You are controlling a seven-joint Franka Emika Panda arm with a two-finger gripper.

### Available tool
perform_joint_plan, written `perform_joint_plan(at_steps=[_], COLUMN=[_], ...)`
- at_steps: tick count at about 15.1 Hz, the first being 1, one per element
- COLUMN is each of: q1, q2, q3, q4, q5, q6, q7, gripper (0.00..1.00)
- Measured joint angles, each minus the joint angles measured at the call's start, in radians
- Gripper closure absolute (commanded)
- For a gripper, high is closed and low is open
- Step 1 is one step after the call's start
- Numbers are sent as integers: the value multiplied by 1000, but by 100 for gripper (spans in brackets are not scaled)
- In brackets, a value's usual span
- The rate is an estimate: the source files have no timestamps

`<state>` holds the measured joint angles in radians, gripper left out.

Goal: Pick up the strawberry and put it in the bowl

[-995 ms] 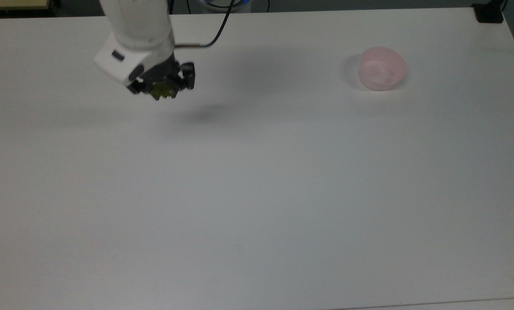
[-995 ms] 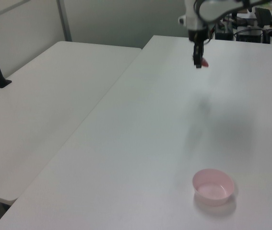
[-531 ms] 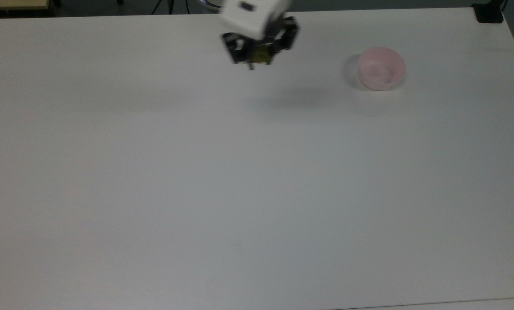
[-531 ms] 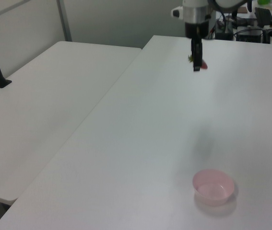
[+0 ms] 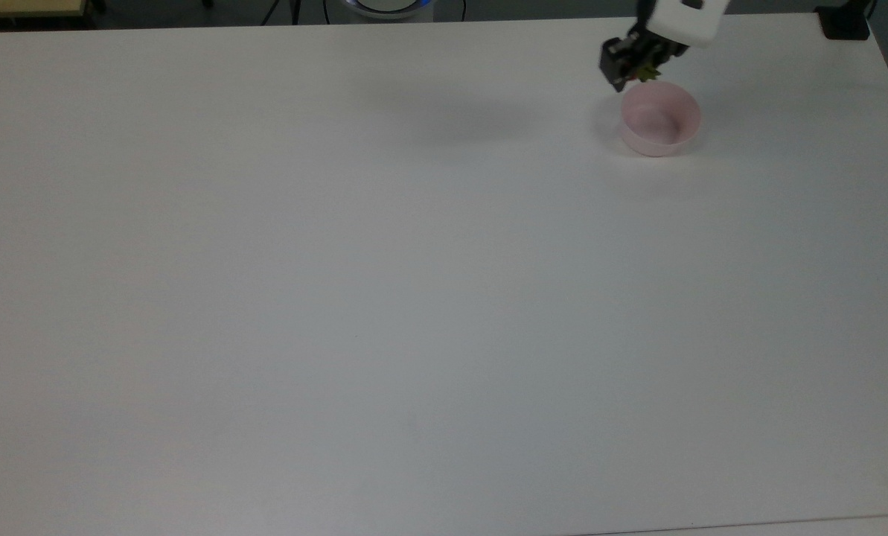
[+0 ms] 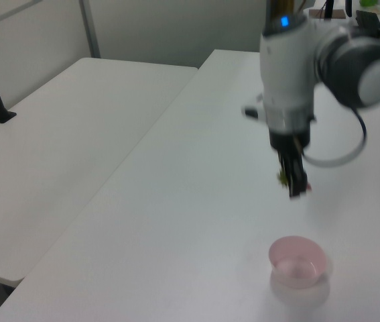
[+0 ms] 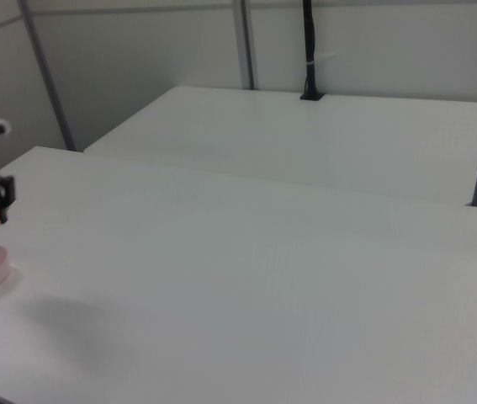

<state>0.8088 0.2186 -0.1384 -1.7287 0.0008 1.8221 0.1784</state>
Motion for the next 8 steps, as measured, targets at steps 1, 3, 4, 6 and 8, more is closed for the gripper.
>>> perform_joint_plan(at_steps=[1,3,4,6,8], q1=[34,70,76,77,77], q2=[32,104,137,181,178], q3=[1,3,6,13,13], q4=[-11,-17,-16,-10,0], q5=[0,0,0,0,0], q6=[40,124,163,199,199], q7=[44,123,150,185,190], gripper=[51,0,0,0,0])
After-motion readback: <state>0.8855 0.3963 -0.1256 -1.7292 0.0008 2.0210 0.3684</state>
